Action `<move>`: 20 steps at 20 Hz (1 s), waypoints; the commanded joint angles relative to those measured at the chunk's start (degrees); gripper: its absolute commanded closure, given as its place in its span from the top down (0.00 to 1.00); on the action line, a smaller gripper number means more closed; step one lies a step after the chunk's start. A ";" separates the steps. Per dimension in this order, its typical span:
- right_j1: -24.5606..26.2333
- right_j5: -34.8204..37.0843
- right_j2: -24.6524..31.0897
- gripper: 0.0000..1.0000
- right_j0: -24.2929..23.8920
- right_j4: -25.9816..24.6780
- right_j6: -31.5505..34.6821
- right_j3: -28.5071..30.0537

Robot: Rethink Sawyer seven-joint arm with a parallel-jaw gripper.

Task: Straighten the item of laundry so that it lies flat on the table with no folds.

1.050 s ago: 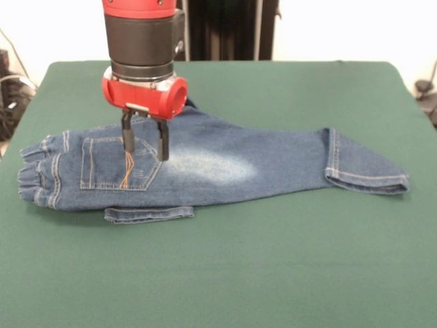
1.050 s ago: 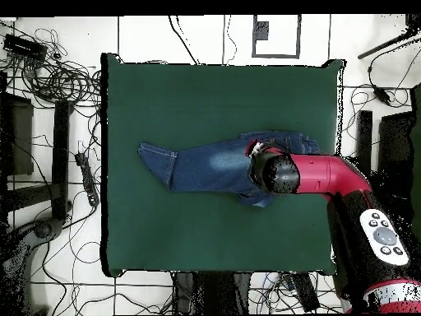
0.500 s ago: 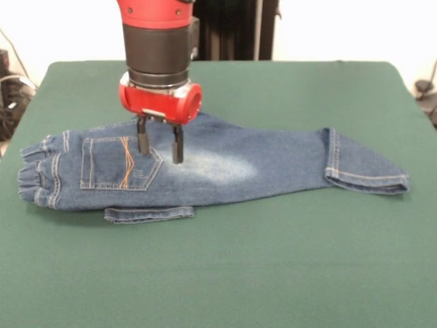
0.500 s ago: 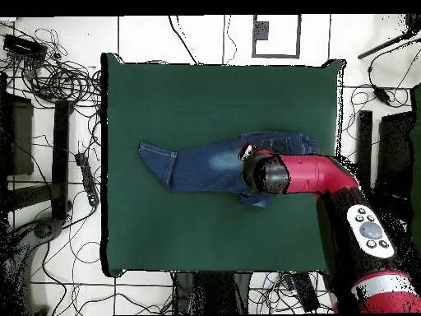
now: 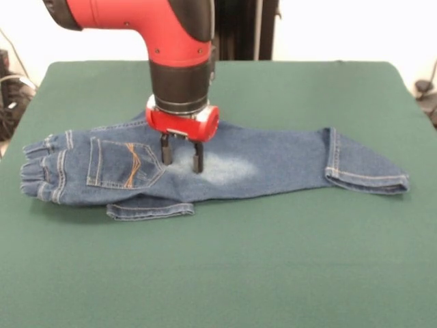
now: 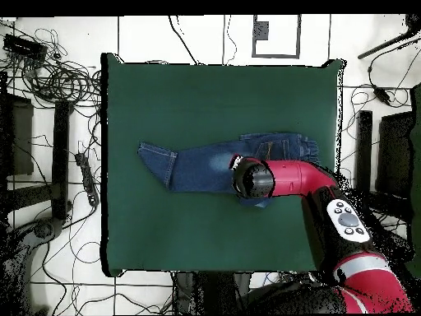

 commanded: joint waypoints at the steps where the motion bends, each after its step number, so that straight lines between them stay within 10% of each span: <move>1: 7.99 1.50 -2.18 1.00 2.24 -2.91 -0.75 -1.03; 7: 8.07 0.41 -2.44 1.00 1.90 -3.36 -1.55 -2.26; 8: 7.65 -0.04 -2.10 0.00 2.10 -4.89 -3.67 -2.84; 20: 6.73 1.23 -2.27 0.00 1.80 -2.80 -2.18 -1.74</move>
